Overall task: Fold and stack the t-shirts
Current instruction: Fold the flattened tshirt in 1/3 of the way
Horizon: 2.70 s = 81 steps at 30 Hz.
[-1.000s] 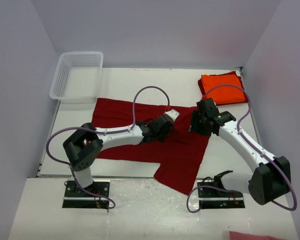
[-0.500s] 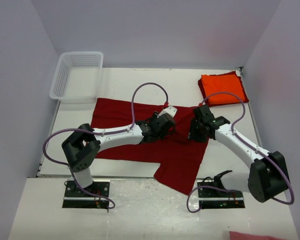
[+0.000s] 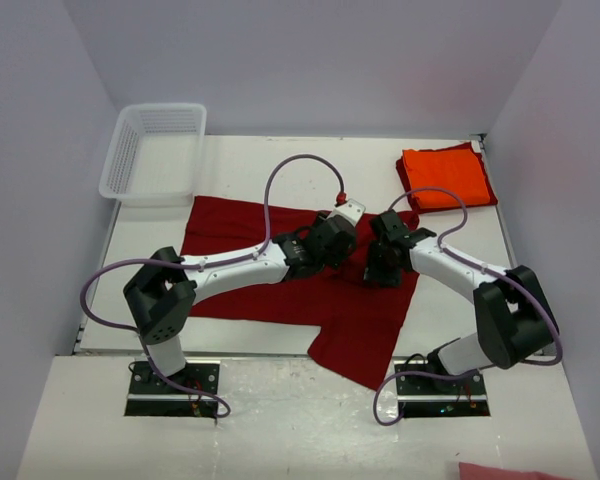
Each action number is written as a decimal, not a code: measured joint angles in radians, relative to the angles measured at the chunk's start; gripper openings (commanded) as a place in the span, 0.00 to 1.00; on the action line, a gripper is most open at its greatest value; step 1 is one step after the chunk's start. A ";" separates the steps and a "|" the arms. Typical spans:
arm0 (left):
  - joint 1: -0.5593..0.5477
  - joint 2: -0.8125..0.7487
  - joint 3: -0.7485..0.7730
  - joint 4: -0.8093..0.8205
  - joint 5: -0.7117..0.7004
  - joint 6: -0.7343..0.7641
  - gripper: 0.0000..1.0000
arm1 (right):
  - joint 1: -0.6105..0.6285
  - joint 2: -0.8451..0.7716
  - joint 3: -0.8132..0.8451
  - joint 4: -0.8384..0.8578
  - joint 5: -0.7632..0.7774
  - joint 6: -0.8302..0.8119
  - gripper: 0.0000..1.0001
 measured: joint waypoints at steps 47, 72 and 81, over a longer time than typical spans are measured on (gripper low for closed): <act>0.023 -0.134 -0.182 0.051 0.085 0.002 0.56 | -0.006 0.335 0.543 -0.133 0.096 -0.090 0.00; 0.040 -0.138 -0.181 0.054 0.196 0.018 0.55 | -0.127 0.508 0.776 -0.187 -0.009 -0.210 0.38; 0.040 -0.135 -0.181 0.060 0.221 0.018 0.55 | -0.200 0.488 0.699 -0.160 -0.050 -0.210 0.36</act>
